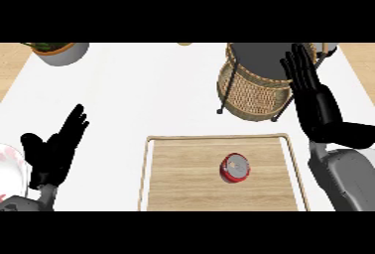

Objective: Pick the can from the tray and place it in the tiered basket

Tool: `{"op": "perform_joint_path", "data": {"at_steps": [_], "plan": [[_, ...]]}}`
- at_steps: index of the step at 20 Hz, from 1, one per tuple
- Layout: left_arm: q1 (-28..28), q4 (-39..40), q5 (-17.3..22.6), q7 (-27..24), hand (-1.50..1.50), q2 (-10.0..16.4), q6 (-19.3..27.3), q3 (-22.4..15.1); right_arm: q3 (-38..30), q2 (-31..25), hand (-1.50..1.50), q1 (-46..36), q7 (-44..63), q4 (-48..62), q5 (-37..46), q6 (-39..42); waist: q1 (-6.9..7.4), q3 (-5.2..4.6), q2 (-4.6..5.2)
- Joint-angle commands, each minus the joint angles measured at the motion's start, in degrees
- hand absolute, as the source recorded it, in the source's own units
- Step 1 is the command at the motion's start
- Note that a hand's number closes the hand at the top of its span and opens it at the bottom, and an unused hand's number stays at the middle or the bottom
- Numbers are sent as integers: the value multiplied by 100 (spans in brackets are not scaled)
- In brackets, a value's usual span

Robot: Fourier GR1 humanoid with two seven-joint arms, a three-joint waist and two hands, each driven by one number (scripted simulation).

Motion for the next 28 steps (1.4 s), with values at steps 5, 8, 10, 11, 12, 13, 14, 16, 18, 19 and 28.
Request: {"op": "perform_joint_path", "data": {"at_steps": [5, 8, 10, 11, 12, 13, 14, 16, 18, 19, 28], "plan": [[-359, -227, -812, -800, 0, -408, 619, -26, -1156, 227, 150, 941, -373, -856, -1637, 649, -144, -94, -63], [-507, -318, -767, -666, 0, -476, 663, -50, -1294, -67, 150, 1629, -9, -69, -774, -449, -327, -113, -19], [-592, -303, -903, -628, 0, -600, 727, -213, -1161, 977, -150, 1568, 162, -423, -2727, 934, -149, -70, -23], [-679, -130, -891, -761, 0, -705, 677, -202, -836, 1072, -150, 1643, 268, -605, -2869, 1327, -179, -84, -15], [-661, -185, -938, -715, 0, -707, 706, -240, -908, 917, -150, 1966, 248, -856, -3098, 1749, -203, -87, -48], [-590, -262, -1037, -734, 0, -833, 759, -392, -834, 825, -150, 2195, 150, -1034, -3034, 1977, -135, -96, -52], [-599, -199, -1057, -773, 0, -795, 698, -348, -1041, 514, -150, 2375, -49, -929, -3145, 2614, -99, -96, -38], [-486, -388, -1278, -651, 0, -1007, 971, -527, -1169, 144, -150, 3051, -289, -1440, -2896, 2975, -90, -101, -51], [-492, -339, -1271, -714, 0, -1030, 858, -513, -1335, -154, -150, 3610, -563, -1623, -2709, 3482, -100, -103, -50], [-488, -151, -1228, -840, 0, -985, 809, -389, -1607, -631, -150, 3653, -55, -2178, -2858, 3212, -161, -112, -60], [-472, -258, -1237, -714, 0, -831, 775, -346, -2330, -2902, -150, 3600, 783, -3453, 25, 2829, -205, -155, -104]]}}
